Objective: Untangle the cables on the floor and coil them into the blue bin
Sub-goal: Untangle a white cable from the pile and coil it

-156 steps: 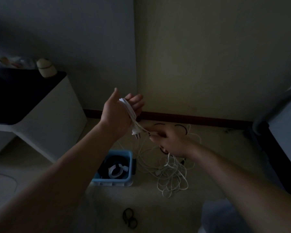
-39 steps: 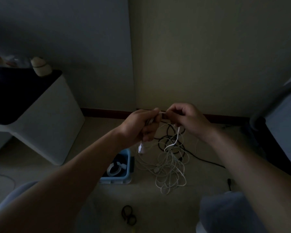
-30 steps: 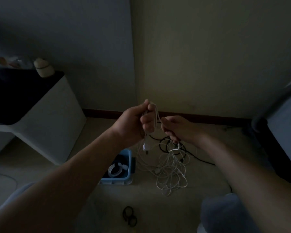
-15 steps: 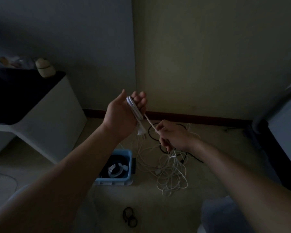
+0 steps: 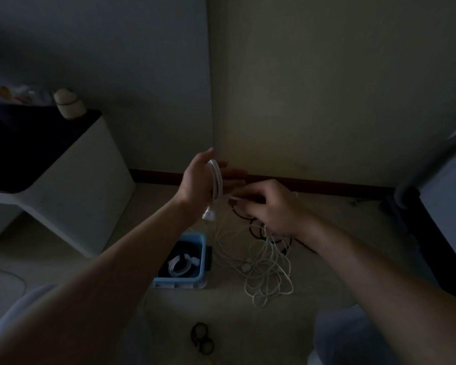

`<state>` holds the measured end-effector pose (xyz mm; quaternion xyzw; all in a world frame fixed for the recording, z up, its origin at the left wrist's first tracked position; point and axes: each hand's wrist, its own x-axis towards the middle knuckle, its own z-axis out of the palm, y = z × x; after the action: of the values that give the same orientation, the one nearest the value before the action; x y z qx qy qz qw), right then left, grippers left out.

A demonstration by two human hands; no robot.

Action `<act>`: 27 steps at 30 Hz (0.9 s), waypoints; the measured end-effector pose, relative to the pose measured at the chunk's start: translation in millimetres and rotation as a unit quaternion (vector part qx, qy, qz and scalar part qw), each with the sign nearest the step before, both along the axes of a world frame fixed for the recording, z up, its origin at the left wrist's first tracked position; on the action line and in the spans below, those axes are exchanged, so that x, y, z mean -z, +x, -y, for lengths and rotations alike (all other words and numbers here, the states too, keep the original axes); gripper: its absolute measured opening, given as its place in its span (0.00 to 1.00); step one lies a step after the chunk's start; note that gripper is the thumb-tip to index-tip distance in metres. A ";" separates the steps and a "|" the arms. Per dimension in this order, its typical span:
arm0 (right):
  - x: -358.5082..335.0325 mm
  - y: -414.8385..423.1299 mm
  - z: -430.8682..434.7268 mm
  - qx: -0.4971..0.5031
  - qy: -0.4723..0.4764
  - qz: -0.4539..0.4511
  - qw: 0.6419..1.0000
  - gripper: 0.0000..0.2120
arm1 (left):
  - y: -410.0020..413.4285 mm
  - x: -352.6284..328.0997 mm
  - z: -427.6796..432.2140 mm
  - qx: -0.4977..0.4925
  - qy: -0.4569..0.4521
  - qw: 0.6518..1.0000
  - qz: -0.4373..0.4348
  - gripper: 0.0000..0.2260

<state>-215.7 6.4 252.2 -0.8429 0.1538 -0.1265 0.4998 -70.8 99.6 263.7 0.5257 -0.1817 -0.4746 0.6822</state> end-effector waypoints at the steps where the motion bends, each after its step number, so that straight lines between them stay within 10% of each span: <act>1: 0.7 -0.6 4.1 0.016 -0.006 0.012 1.000 0.05 | -4.7 -1.6 0.1 0.026 0.008 1.000 0.016 0.31; 15: -4.3 -9.5 30.4 0.096 -0.165 0.052 0.980 0.12 | -28.1 4.8 3.9 0.248 0.060 0.953 0.162 0.30; 27: 9.5 -9.8 55.7 0.057 0.091 0.058 0.993 0.07 | -29.2 5.2 -2.6 0.270 0.036 0.962 0.010 0.16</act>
<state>-225.5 -49.3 242.7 -0.7753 0.1827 -0.1893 0.5742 -100.0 102.1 258.6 0.4857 -0.3062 -0.6422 0.5079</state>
